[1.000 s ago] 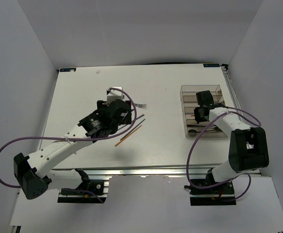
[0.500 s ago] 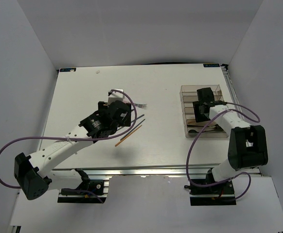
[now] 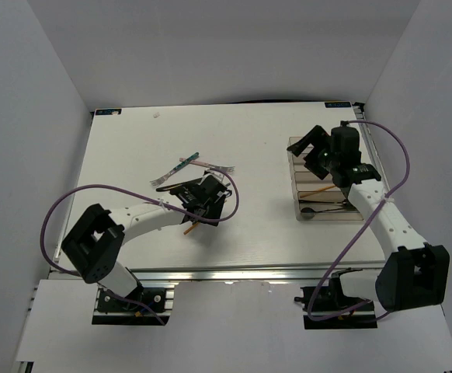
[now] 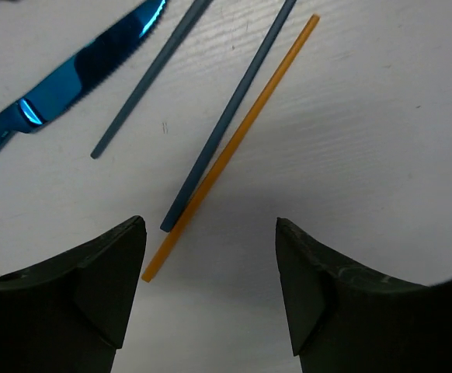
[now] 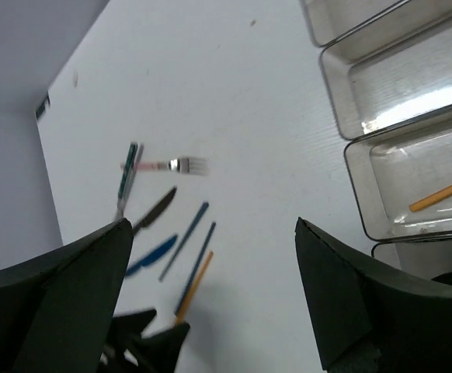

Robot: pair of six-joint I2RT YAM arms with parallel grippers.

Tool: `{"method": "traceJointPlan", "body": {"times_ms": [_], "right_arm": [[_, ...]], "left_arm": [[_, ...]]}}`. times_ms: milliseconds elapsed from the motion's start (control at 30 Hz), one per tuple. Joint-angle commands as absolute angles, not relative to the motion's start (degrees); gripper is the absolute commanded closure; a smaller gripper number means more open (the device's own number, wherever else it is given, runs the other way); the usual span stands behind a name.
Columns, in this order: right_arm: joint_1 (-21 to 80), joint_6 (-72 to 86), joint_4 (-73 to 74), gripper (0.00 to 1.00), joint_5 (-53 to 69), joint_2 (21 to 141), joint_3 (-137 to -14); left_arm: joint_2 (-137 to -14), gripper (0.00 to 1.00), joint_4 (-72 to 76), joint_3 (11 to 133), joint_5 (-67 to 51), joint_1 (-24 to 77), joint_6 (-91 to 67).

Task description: Sort the eating utensils into containers

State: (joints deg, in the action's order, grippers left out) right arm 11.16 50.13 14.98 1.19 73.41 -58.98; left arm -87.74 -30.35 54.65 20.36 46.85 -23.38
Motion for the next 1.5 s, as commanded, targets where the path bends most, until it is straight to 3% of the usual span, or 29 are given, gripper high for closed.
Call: {"method": "traceJointPlan", "body": {"times_ms": [0, 167, 300, 700, 900, 1233, 1467], "right_arm": [[12.92, 35.26, 16.69, 0.11, 10.11, 69.01, -56.79], [13.53, 32.17, 18.19, 0.11, 10.11, 63.11, -52.83], [13.54, 31.82, 19.25, 0.11, 9.40, 60.91, -52.12], [13.89, 32.17, 20.74, 0.11, 9.84, 56.43, -51.77], [13.97, 31.82, 22.41, 0.11, 10.02, 53.88, -53.26], [13.97, 32.61, 23.20, 0.11, 11.07, 51.24, -55.02], [13.97, 33.04, 22.59, 0.11, 12.83, 50.54, -55.73]], "left_arm": [[-88.59, 0.24, -28.82, 54.58, 17.66, 45.70, -23.81], [-88.77, 0.27, -29.18, 52.91, 18.02, 44.65, -24.52], [-87.72, 0.36, -29.00, 50.37, 16.09, 44.12, -24.96], [-89.20, 0.40, -28.57, 46.23, 13.45, 43.33, -27.16], [-90.79, 0.55, -28.04, 45.70, 10.29, 43.24, -27.77], [-92.98, 0.68, -29.27, 44.65, 8.26, 48.06, -29.00], [-95.80, 0.99, -26.81, 44.21, 7.73, 52.91, -31.99]]}}
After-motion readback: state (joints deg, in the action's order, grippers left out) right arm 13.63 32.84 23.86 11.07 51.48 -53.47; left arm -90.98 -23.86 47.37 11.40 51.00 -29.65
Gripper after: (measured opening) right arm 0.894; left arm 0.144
